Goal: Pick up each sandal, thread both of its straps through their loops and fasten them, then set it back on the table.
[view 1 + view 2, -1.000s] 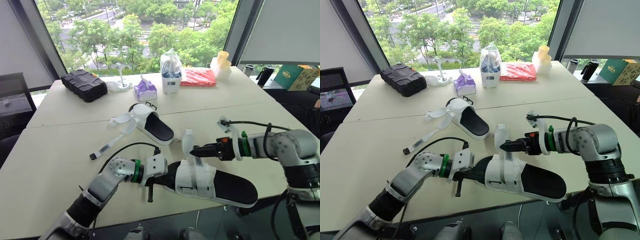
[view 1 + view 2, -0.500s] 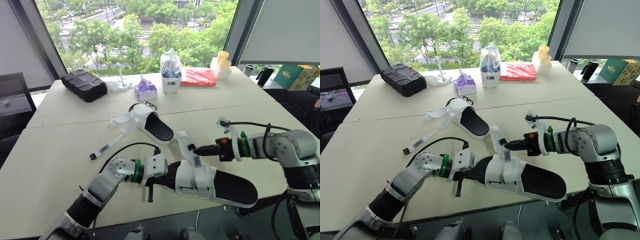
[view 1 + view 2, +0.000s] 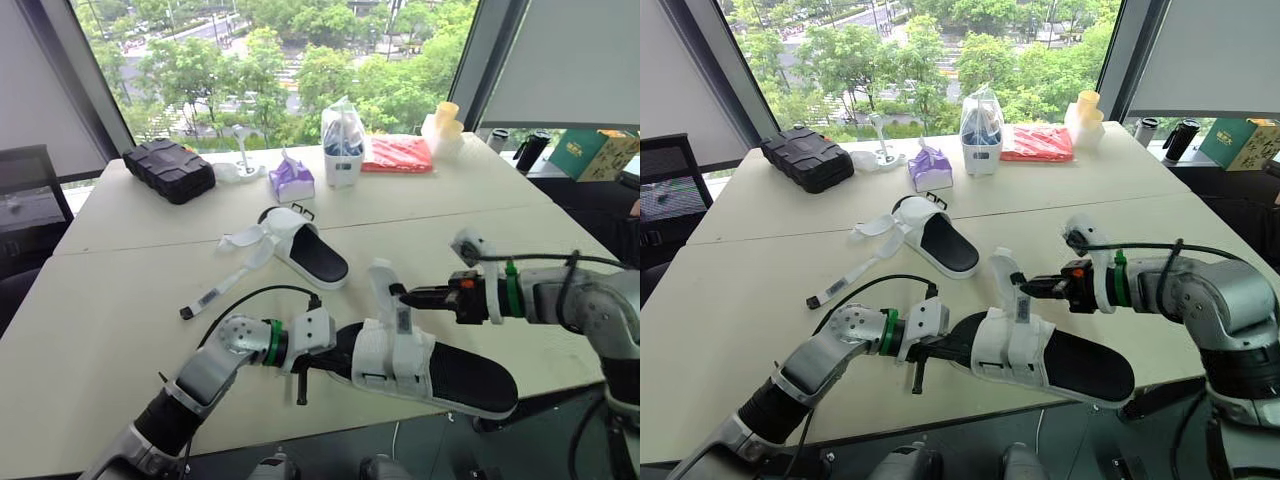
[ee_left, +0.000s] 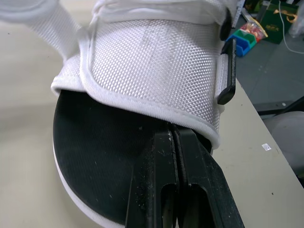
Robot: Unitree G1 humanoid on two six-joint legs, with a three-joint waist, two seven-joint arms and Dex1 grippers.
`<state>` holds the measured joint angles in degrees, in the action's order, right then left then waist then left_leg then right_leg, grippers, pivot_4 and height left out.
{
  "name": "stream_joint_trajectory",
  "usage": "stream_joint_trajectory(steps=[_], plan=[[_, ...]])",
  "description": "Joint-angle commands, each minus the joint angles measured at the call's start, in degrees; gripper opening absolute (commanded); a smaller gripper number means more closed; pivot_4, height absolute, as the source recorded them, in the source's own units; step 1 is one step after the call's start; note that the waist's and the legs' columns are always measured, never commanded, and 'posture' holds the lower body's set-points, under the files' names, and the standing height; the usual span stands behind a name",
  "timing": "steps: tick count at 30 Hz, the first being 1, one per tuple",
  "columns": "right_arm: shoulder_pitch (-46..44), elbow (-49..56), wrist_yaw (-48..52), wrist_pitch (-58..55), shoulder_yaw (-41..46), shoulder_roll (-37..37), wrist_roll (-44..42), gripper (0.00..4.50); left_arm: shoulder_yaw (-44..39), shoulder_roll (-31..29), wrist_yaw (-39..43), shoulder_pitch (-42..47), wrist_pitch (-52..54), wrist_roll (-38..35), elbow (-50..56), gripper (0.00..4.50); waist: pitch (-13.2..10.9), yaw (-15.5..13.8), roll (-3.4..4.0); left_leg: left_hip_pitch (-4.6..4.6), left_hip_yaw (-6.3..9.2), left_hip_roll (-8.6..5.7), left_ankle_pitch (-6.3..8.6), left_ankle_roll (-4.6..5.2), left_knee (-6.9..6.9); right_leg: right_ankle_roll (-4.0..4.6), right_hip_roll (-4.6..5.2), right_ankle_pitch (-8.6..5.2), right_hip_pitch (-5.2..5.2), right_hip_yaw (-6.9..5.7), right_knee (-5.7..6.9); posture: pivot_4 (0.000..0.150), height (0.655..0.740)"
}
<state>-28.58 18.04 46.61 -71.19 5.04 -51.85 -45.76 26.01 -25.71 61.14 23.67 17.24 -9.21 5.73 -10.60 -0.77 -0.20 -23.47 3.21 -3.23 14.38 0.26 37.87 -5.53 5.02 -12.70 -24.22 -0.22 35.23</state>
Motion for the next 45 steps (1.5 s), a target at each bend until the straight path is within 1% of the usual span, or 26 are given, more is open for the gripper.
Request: stream_joint_trajectory(steps=[1, 5, 7, 11, 12, 14, 17, 18, 19, 20, 21, 28, 34, 35, 37, 39, 40, 44, 45], plan=[[0.74, 3.14, 1.3, 5.57, 2.09, -2.01, 1.72, 0.06, 0.76, -0.63, 0.26, -0.58, 0.89, 1.22, -0.86, 0.0, 0.0, 0.08, 0.0, 0.0, 0.0, 0.0, 0.0, 0.0, 0.0, 0.0, 0.0, 0.0, 0.0, 0.0, 0.0, 0.15, 0.74], [0.08, 0.81, 0.45, 6.46, 4.19, -1.04, 1.39, 0.06, 0.68, -0.59, 0.17, -0.49, 0.85, 1.24, -0.99, 0.0, 0.0, 0.04, 0.0, 0.01, -0.03, 0.0, 0.0, 0.0, 0.01, 0.02, -0.01, 0.0, 0.0, 0.02, 0.01, 0.15, 0.74], [-0.26, -0.11, 0.15, 4.77, 5.21, -0.28, -0.37, 0.06, 0.63, -0.59, 0.06, -0.47, 0.92, 1.26, -0.97, 0.0, -0.01, -0.05, 0.0, 0.01, -0.03, 0.0, 0.0, 0.0, 0.01, 0.02, -0.01, -0.01, -0.01, 0.02, 0.01, 0.15, 0.74], [0.16, -0.63, -1.8, 2.8, 4.22, 0.48, -0.73, 0.06, 0.56, -0.62, -0.12, -0.47, 1.03, 1.32, -0.87, 0.0, -0.01, -0.03, 0.0, 0.01, -0.02, 0.0, 0.0, 0.0, 0.0, 0.05, 0.01, -0.02, 0.0, 0.02, 0.0, 0.15, 0.74], [0.15, -1.01, -2.75, 2.18, 3.96, 1.04, -0.62, 0.31, 0.56, -0.64, -0.15, -0.48, 1.02, 1.35, -0.86, 0.0, -0.01, -0.01, 0.0, 0.01, -0.02, 0.0, 0.0, 0.0, 0.0, 0.05, 0.01, -0.02, -0.01, 0.03, 0.0, 0.15, 0.74], [0.06, -1.37, -3.83, 1.55, 3.89, 1.71, -0.64, 0.97, 0.58, -0.65, -0.17, -0.47, 1.03, 1.37, -0.84, 0.0, 0.0, -0.01, 0.01, 0.01, -0.02, 0.0, 0.0, 0.0, 0.0, 0.07, 0.01, -0.03, -0.01, 0.03, 0.0, 0.15, 0.74], [0.93, 0.24, -3.06, -0.36, 3.82, 1.25, -2.52, 2.44, 0.53, -0.75, -0.25, -0.51, 1.08, 1.42, -0.73, 0.0, 0.0, -0.02, 0.0, 0.01, -0.01, 0.0, 0.0, 0.0, 0.0, 0.07, 0.02, -0.03, -0.01, 0.03, 0.0, 0.15, 0.74], [1.08, 0.61, -3.08, -0.88, 3.77, 1.11, -2.8, 3.03, 0.52, -0.77, -0.27, -0.53, 1.1, 1.43, -0.7, 0.0, 0.0, -0.01, 0.01, 0.01, -0.01, 0.01, 0.0, 0.0, 0.0, 0.07, 0.02, -0.03, -0.01, 0.03, 0.0, 0.15, 0.74], [1.32, 1.07, -3.07, -1.13, 3.44, 0.81, -2.7, 3.49, 0.51, -0.8, -0.28, -0.55, 1.13, 1.43, -0.66, 0.0, 0.0, -0.01, 0.01, 0.01, -0.01, 0.0, 0.0, 0.0, 0.0, 0.06, 0.02, -0.03, -0.01, 0.03, 0.0, 0.15, 0.74], [1.84, 1.65, -2.83, -1.48, 3.06, 0.44, -2.83, 4.05, 0.5, -0.8, -0.32, -0.56, 1.14, 1.44, -0.65, 0.0, 0.0, -0.01, 0.01, 0.01, -0.01, 0.01, 0.0, 0.0, 0.0, 0.07, 0.02, -0.03, -0.01, 0.03, 0.0, 0.15, 0.74], [2.23, 2.07, -2.64, -1.99, 2.8, 0.19, -3.11, 4.46, 0.49, -0.81, -0.34, -0.58, 1.14, 1.44, -0.62, 0.0, 0.0, -0.02, 0.01, 0.01, -0.01, 0.01, 0.0, 0.0, 0.0, 0.07, 0.02, -0.03, -0.01, 0.03, 0.0, 0.15, 0.74], [2.99, 3.2, -3.5, -6.44, 2.47, 0.76, -5.16, 4.46, 0.55, -0.8, -0.36, -0.57, 0.91, 1.46, -0.71, 0.0, 0.0, -0.01, 0.0, 0.01, -0.01, 0.0, 0.0, 0.0, 0.0, 0.12, 0.02, -0.06, 0.0, 0.03, 0.0, 0.15, 0.74], [2.99, 4.14, -5.01, -9.9, 3.88, 2.97, -8.2, 4.46, 0.48, -0.85, -0.44, -0.69, 0.84, 1.46, -0.84, 0.0, 0.0, -0.01, 0.0, 0.01, -0.01, 0.01, 0.0, 0.0, 0.0, 0.11, 0.02, -0.05, 0.0, 0.02, 0.0, 0.15, 0.74], [2.94, 4.29, -5.33, -10.26, 3.93, 3.32, -8.59, 4.23, 0.48, -0.86, -0.44, -0.73, 0.79, 1.46, -0.83, 0.0, 0.0, -0.01, 0.0, 0.01, -0.01, 0.01, 0.0, 0.0, 0.0, 0.11, 0.02, -0.05, 0.0, 0.02, 0.0, 0.15, 0.74], [2.74, 4.6, -6.04, -11.02, 4.08, 4.22, -9.3, 3.61, 0.49, -0.89, -0.41, -0.78, 0.68, 1.47, -0.85, 0.0, 0.0, -0.01, 0.0, 0.01, -0.01, 0.01, 0.0, 0.0, 0.0, 0.11, 0.01, -0.05, 0.0, 0.02, 0.0, 0.15, 0.74], [2.57, 4.88, -6.82, -10.58, 4.02, 4.86, -9.11, 2.6, 0.51, -0.88, -0.4, -0.79, 0.59, 1.49, -0.89, 0.0, 0.0, -0.01, 0.0, 0.01, 0.0, 0.01, 0.0, 0.0, 0.0, 0.11, 0.02, -0.05, 0.0, 0.02, 0.0, 0.15, 0.74], [2.4, 4.8, -7.2, -10.52, 4.15, 5.14, -9.14, 2.19, 0.52, -0.88, -0.4, -0.81, 0.58, 1.49, -0.86, 0.0, 0.0, 0.0, 0.0, 0.01, 0.0, 0.01, 0.0, 0.0, 0.0, 0.11, 0.01, -0.05, 0.0, 0.02, 0.0, 0.15, 0.74], [1.83, 4.55, -7.67, -10.54, 4.97, 5.18, -9.8, 0.12, 0.54, -0.85, -0.46, -0.83, 0.56, 1.53, -0.91, 0.0, 0.0, 0.0, 0.0, 0.01, 0.0, 0.01, 0.0, 0.0, 0.0, 0.07, 0.01, -0.03, 0.0, 0.02, 0.0, 0.15, 0.74], [1.76, 4.58, -7.51, -10.49, 5.25, 4.83, -10.04, 0.05, 0.55, -0.84, -0.47, -0.84, 0.56, 1.54, -0.94, 0.0, 0.0, 0.0, 0.0, 0.01, 0.0, 0.01, 0.0, 0.0, 0.0, 0.06, 0.01, -0.03, 0.0, 0.02, 0.0, 0.15, 0.74]])
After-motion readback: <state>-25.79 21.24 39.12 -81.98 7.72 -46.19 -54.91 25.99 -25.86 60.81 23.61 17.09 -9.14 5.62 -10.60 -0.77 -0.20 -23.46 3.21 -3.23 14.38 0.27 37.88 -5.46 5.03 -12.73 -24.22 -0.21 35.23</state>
